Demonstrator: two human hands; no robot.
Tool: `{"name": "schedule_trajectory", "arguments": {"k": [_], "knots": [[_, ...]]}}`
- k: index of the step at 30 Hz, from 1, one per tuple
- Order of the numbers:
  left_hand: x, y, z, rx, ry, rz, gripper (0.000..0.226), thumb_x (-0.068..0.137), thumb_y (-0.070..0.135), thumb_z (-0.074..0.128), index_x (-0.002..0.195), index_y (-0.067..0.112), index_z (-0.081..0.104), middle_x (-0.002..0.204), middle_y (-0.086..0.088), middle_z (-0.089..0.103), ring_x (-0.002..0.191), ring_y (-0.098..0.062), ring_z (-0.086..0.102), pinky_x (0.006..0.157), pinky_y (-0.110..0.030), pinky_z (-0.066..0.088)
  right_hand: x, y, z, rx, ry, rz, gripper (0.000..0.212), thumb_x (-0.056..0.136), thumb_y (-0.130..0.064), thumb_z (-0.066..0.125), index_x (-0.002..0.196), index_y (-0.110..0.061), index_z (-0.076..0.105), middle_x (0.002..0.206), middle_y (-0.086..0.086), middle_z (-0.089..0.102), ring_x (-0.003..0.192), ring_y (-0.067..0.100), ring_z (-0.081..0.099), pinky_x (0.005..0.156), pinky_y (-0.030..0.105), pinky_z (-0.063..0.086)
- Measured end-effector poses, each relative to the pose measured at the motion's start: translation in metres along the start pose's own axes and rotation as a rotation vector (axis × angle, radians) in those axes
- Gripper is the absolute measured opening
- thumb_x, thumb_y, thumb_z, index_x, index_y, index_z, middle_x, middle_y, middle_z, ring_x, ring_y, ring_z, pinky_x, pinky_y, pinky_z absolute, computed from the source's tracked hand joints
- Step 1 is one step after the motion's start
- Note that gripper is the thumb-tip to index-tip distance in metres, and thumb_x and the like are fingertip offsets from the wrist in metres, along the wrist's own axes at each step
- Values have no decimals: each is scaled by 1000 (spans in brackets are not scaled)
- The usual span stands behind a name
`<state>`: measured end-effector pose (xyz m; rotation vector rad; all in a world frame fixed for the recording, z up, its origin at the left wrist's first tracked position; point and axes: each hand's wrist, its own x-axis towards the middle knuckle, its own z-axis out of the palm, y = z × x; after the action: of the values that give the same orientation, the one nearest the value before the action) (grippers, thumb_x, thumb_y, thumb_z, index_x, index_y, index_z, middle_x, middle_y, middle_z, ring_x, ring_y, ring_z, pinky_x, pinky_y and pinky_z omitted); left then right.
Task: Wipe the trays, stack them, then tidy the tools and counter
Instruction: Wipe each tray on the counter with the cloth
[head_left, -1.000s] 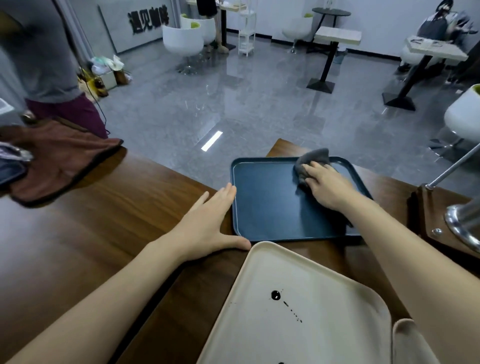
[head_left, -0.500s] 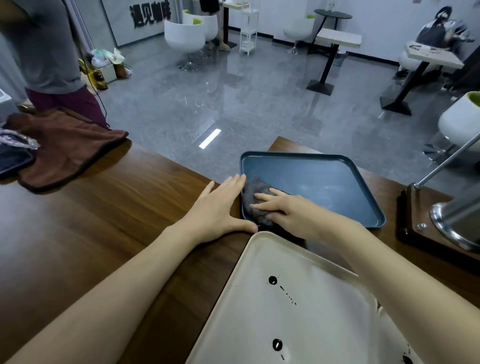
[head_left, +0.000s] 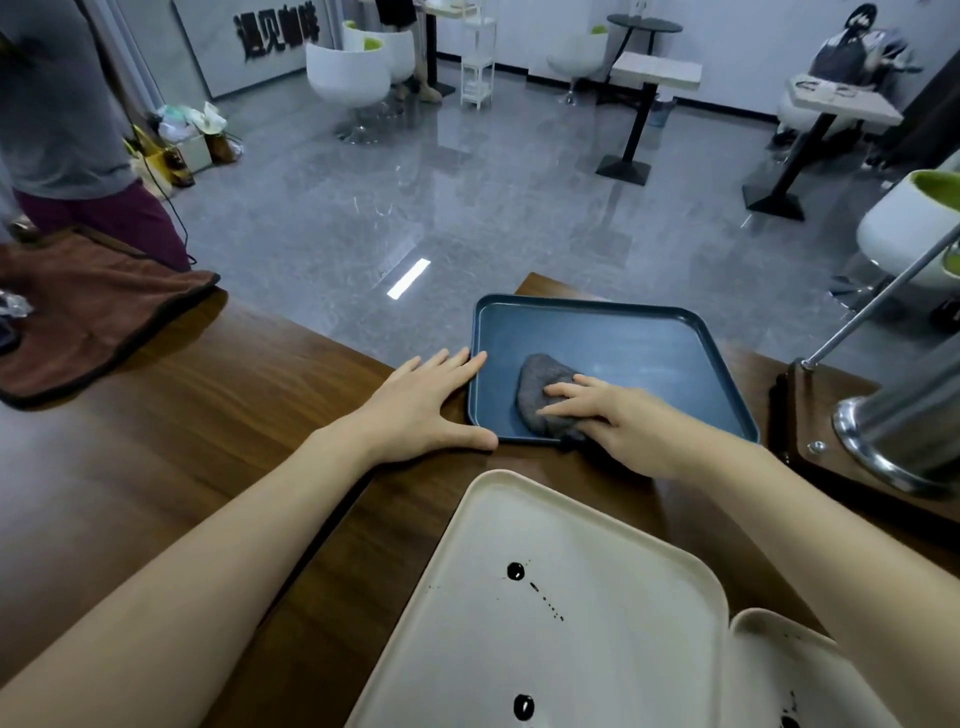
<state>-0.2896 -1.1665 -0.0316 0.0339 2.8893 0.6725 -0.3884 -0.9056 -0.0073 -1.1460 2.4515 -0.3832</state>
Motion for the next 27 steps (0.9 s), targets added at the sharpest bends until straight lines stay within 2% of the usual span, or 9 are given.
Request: {"name": "schedule_trajectory", "arguments": {"k": [2, 4, 8, 11, 15, 17, 20, 23, 27], "knots": [[1, -1, 2, 7, 7, 2, 109, 77, 81, 58, 162, 38, 5, 171, 8, 4, 157, -10, -2, 128, -38, 1, -17, 16, -5, 13, 46, 84, 47, 106, -14, 42, 140, -46, 53, 159, -20, 31, 153, 10, 15, 121, 33, 20], [1, -2, 5, 11, 17, 1, 110, 76, 84, 56, 162, 39, 4, 171, 8, 4, 156, -8, -1, 128, -39, 1, -21, 14, -3, -3, 86, 139, 49, 106, -14, 41, 142, -48, 49, 160, -21, 29, 154, 12, 13, 121, 39, 22], [2, -3, 6, 5, 7, -2, 110, 76, 82, 56, 162, 39, 2, 170, 9, 3, 156, -5, -1, 128, -37, -1, 11, -28, 14, -78, 76, 41, 51, 105, -17, 41, 145, -47, 46, 163, -15, 26, 154, 19, 15, 120, 44, 25], [2, -2, 5, 9, 4, 5, 109, 77, 83, 53, 162, 38, 2, 170, 10, 3, 155, -3, -1, 127, -34, -4, 27, -53, 21, -87, 61, 49, 49, 107, -20, 39, 149, -46, 41, 165, -13, 21, 154, 21, 12, 118, 46, 23], [0, -1, 5, 45, 22, -8, 113, 67, 102, 14, 161, 42, 1, 168, 13, 2, 154, -1, 2, 127, -36, -2, 5, -30, 21, -41, 143, 139, 46, 108, -25, 37, 152, -41, 38, 165, -11, 23, 154, 22, 14, 117, 43, 24], [0, 0, 8, 92, 67, -17, 107, 71, 98, -1, 161, 42, 3, 169, 12, 6, 155, -5, 6, 128, -39, 2, -15, 7, 10, -39, 171, 289, 46, 108, -27, 37, 152, -41, 37, 166, -11, 22, 154, 23, 15, 119, 41, 22], [9, 6, 12, 178, 135, -57, 87, 88, 82, 17, 162, 36, 12, 169, 9, 13, 156, -13, 11, 127, -47, 11, -39, 50, -3, -78, 215, 476, 46, 109, -31, 36, 153, -43, 34, 166, -11, 20, 154, 22, 15, 120, 44, 24], [20, 12, 16, 133, 124, -92, 78, 96, 69, 37, 162, 32, 18, 170, 6, 13, 156, -13, 14, 126, -53, 9, -42, 55, -2, -107, 201, 493, 47, 109, -32, 33, 154, -42, 31, 167, -12, 17, 155, 24, 14, 119, 47, 24], [24, 14, 19, 115, 81, -91, 77, 99, 64, 38, 163, 31, 12, 172, 2, 3, 155, -13, 17, 126, -51, 1, -28, 38, -1, -140, 240, 479, 47, 109, -32, 35, 156, -34, 31, 167, -3, 20, 152, 30, 19, 117, 45, 25]]}}
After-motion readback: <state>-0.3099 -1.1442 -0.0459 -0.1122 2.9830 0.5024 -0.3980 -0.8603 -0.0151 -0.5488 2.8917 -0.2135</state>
